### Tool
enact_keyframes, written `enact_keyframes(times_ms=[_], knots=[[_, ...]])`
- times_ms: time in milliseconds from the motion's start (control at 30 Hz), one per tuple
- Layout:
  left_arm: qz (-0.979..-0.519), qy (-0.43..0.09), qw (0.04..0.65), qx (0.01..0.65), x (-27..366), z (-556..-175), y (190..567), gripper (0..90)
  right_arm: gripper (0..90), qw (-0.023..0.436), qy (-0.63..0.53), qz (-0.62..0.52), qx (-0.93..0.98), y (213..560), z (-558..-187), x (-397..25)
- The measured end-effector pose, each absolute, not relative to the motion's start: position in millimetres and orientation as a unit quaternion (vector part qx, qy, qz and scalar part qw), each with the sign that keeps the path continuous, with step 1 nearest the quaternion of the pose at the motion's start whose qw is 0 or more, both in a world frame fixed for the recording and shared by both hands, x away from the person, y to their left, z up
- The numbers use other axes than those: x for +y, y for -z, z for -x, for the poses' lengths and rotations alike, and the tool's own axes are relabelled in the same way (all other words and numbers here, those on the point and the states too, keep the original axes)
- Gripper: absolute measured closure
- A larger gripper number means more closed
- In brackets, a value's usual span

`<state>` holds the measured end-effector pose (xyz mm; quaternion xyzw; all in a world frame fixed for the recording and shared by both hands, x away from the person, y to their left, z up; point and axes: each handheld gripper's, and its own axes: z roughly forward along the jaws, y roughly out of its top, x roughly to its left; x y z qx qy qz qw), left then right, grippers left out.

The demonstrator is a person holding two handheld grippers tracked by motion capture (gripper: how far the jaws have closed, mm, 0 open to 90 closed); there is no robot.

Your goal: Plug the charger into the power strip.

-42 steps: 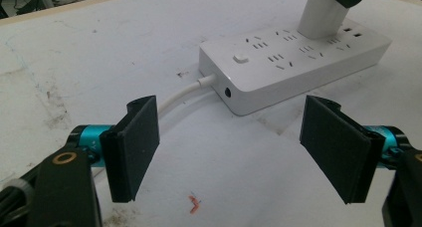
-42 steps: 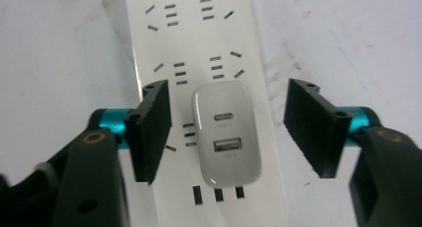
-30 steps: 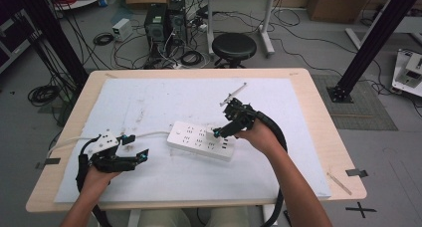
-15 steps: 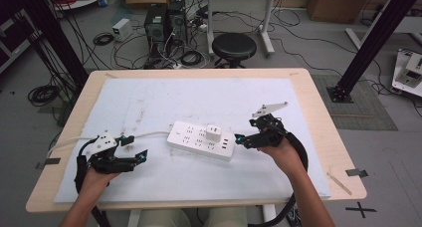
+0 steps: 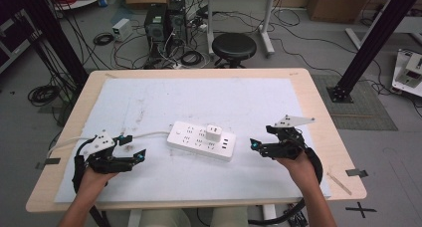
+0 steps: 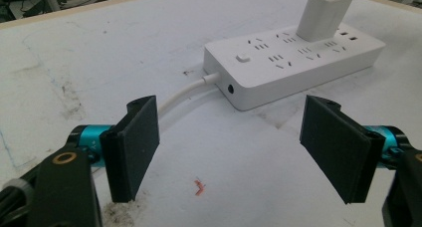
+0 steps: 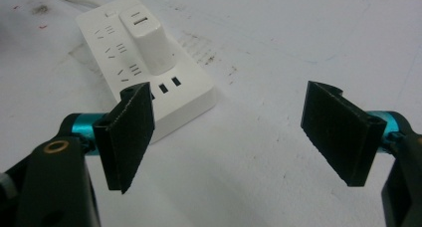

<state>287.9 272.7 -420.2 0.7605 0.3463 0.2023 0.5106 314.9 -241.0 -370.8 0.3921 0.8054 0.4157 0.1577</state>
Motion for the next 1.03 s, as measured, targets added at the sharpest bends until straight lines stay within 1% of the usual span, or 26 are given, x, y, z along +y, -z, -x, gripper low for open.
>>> enact_keyframes(times_ms=[433,1033], knots=[[-0.762,-0.201,0.511,0.344,271.0,-288.3,419.8,23.6,21.7,0.167,-0.415,-0.395,0.802,374.5,-302.2,-248.8],[-0.759,-0.203,0.512,0.346,272.8,-288.6,420.6,23.6,21.7,0.167,-0.409,-0.398,0.804,382.3,-300.8,-250.1]])
